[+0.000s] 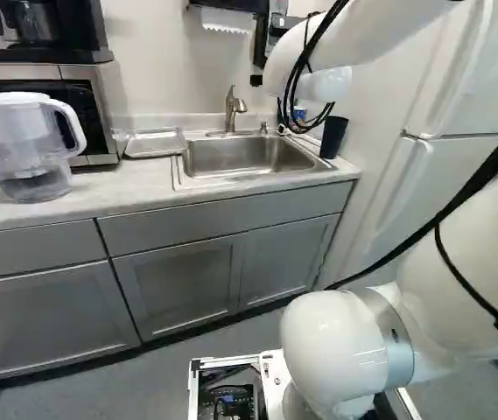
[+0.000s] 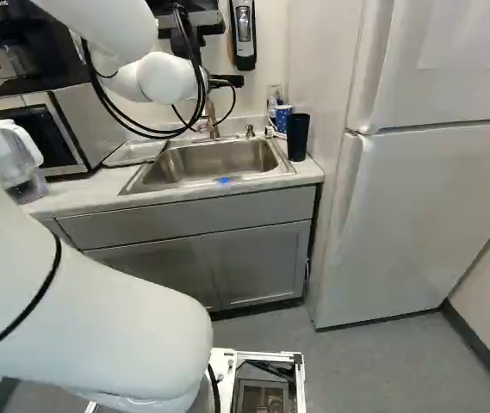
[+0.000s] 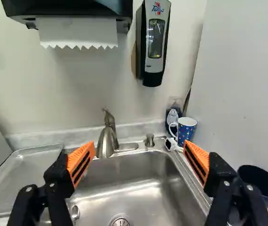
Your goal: Rinse the cup and place it in the tray
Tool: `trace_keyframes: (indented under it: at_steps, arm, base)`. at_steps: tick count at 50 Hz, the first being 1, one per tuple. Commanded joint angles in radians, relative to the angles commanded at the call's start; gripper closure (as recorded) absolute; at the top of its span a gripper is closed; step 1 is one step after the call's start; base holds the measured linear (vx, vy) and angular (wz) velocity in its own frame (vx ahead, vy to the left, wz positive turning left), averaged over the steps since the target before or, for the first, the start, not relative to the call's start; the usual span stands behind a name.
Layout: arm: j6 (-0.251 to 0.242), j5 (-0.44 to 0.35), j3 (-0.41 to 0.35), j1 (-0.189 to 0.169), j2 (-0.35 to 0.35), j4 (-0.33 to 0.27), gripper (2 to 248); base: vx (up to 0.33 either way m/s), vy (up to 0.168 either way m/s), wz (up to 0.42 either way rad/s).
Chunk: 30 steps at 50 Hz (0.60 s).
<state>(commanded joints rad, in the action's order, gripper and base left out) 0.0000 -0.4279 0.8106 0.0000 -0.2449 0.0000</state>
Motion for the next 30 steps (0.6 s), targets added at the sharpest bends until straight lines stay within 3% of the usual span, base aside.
trace_keyframes:
  at_steps: [30]
  arm:
    - [0.0, 0.0, 0.0, 0.0, 0.0, 0.0, 3]
  base:
    - [0.106, 0.046, -0.017]
